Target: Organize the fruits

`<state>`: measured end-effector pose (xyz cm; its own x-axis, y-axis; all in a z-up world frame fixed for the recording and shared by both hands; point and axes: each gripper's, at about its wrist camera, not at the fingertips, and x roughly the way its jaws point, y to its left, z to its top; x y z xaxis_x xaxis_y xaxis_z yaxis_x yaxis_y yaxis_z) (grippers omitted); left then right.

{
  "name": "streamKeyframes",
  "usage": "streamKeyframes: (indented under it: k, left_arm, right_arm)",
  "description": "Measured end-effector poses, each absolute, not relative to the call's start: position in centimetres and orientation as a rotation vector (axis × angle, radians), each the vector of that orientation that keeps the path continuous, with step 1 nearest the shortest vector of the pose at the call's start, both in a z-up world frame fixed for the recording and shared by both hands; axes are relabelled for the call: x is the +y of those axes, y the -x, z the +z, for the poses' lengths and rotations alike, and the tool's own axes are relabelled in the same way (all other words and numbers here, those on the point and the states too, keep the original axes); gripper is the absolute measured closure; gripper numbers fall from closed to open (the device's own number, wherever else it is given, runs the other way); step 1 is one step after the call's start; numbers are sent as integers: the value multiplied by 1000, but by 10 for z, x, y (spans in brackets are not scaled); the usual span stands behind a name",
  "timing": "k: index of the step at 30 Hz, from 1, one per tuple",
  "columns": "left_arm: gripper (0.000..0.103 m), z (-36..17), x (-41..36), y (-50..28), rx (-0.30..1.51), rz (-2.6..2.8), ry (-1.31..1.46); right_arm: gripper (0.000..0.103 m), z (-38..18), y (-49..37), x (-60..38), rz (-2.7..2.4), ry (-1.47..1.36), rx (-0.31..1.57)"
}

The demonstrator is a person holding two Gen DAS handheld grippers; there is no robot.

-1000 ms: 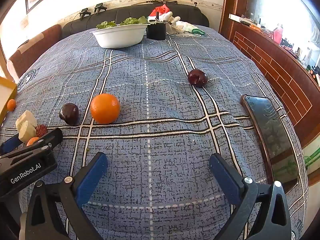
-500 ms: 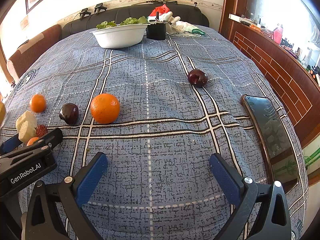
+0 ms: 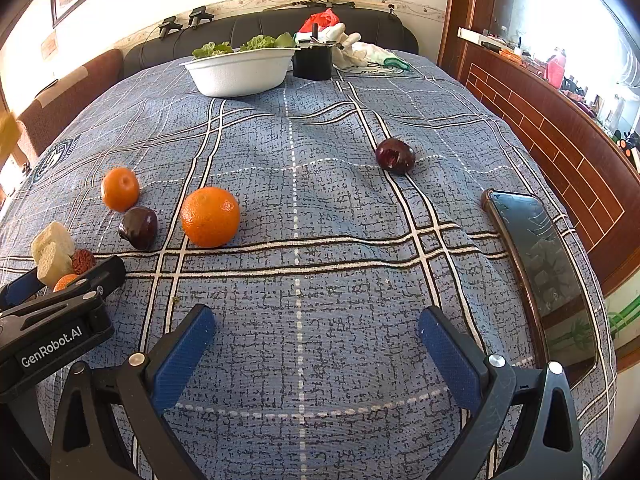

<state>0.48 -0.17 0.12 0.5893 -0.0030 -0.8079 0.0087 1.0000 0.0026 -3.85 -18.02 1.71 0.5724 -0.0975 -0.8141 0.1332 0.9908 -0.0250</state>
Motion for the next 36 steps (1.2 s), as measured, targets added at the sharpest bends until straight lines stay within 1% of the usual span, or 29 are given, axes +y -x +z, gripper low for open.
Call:
streamKeyframes:
  k: [36]
  left_arm:
    - [0,0,0,-1,940,-7,-6]
  right_arm:
    - [0,17,38,-180,-135,-41,952]
